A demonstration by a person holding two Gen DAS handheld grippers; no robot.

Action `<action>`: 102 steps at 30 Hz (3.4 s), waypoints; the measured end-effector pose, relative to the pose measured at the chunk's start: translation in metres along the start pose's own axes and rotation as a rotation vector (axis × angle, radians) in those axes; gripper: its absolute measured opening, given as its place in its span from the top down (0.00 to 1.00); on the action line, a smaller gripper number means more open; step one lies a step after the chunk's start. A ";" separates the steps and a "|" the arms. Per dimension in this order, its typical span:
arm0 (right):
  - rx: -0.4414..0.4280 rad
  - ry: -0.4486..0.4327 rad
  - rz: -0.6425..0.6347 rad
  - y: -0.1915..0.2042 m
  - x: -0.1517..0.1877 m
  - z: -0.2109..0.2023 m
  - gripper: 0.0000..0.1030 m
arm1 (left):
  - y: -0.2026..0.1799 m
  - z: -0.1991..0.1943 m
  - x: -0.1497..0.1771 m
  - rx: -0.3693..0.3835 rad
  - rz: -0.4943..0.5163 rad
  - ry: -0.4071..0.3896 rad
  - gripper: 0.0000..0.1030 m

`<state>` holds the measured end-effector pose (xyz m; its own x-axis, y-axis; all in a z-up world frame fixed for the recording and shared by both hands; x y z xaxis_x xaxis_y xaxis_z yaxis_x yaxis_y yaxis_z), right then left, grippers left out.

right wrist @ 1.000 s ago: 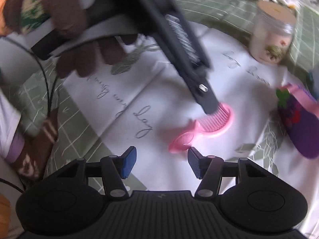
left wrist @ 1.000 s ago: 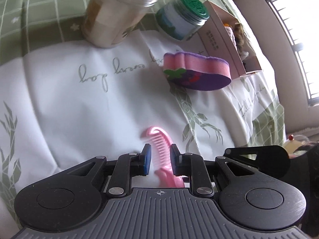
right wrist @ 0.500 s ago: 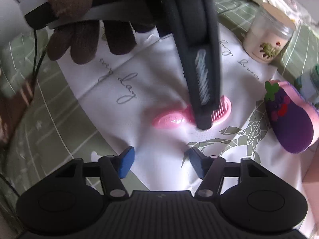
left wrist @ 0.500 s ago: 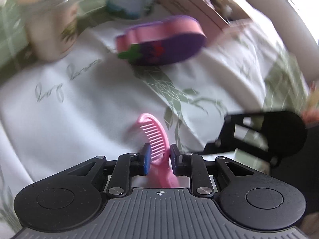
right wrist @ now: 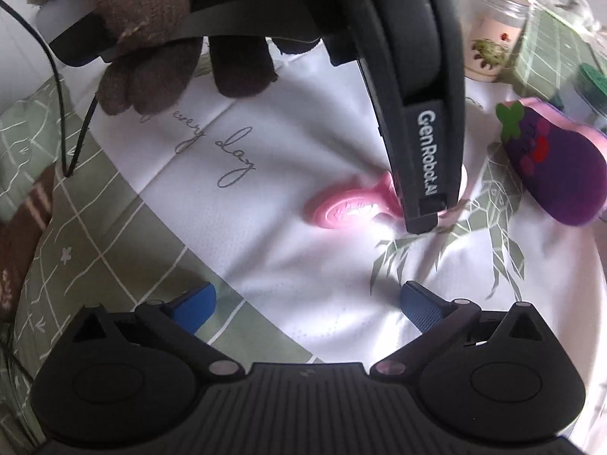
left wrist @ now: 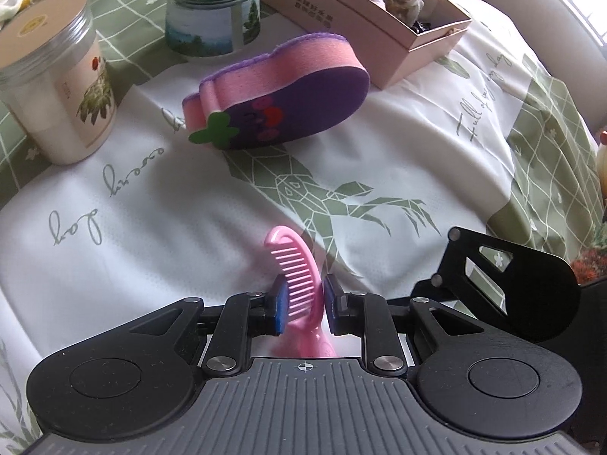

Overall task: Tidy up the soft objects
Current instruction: 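Grasp the purple eggplant sponge with the right tool while the left tool holds the comb, then carry the sponge with the right tool while the left tool carries the comb toward the box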

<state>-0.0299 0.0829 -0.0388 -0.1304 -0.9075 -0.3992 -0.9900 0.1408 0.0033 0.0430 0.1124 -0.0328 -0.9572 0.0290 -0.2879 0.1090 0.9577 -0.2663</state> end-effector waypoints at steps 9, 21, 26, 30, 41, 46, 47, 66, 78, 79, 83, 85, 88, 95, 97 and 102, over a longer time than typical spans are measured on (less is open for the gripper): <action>-0.016 0.074 -0.077 -0.009 -0.011 -0.014 0.23 | 0.030 -0.013 0.001 -0.003 -0.100 -0.001 0.86; 0.467 -0.223 0.107 -0.149 -0.070 -0.103 0.26 | 0.050 -0.018 0.004 -0.085 -0.093 -0.033 0.88; 0.460 -0.172 0.158 -0.162 -0.057 -0.084 0.26 | 0.050 -0.017 0.009 -0.104 -0.039 -0.044 0.87; 0.467 -0.142 0.025 -0.138 -0.053 -0.069 0.26 | 0.054 -0.015 0.008 -0.099 -0.053 -0.049 0.87; 0.464 -0.129 -0.052 -0.126 -0.064 -0.051 0.31 | 0.049 -0.016 0.014 -0.123 -0.011 -0.091 0.87; 0.421 -0.156 0.055 -0.128 -0.064 -0.066 0.53 | 0.049 -0.016 0.014 -0.124 -0.011 -0.089 0.87; 0.399 -0.155 0.083 -0.127 -0.063 -0.068 0.54 | 0.049 -0.015 0.013 -0.125 -0.010 -0.089 0.87; 0.338 -0.055 0.079 -0.107 -0.035 -0.081 0.67 | 0.041 -0.020 0.015 -0.111 0.010 -0.104 0.87; 0.389 -0.213 0.689 -0.177 0.110 -0.238 0.67 | -0.072 -0.061 -0.038 0.272 0.069 -0.071 0.88; 0.419 -0.238 0.705 -0.182 0.116 -0.251 0.67 | -0.078 -0.071 -0.053 0.291 0.056 -0.098 0.88; 0.525 -0.367 0.721 -0.204 0.119 -0.298 0.67 | -0.098 -0.111 -0.120 0.326 0.017 -0.214 0.88; 0.568 -0.417 0.708 -0.216 0.115 -0.312 0.67 | -0.103 -0.125 -0.140 0.260 0.076 -0.263 0.88; 0.585 -0.461 0.690 -0.221 0.114 -0.311 0.66 | -0.110 -0.117 -0.122 0.116 0.228 -0.227 0.84; 0.512 -0.316 0.651 -0.193 0.124 -0.214 0.66 | -0.102 -0.030 0.004 -0.077 0.488 0.103 0.80; 0.508 -0.277 0.626 -0.182 0.125 -0.195 0.66 | -0.095 -0.015 0.024 -0.156 0.544 0.112 0.80; 0.444 -0.238 0.639 -0.162 0.132 -0.174 0.66 | -0.070 0.000 0.036 -0.170 0.432 0.117 0.78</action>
<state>0.1038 -0.1288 0.0678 -0.5985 -0.4974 -0.6280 -0.6086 0.7921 -0.0474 0.0012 0.0462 -0.0239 -0.8588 0.4572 -0.2311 0.4674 0.8840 0.0118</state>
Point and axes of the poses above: each gripper's, at about its wrist camera, not at the fingertips, and z roughly the way its jaws point, y to its left, x to its underside, the point moved 8 cm from there along z, roughly the way its jaws point, and after that the axes turned 6 degrees about -z, right-handed, at the moved point
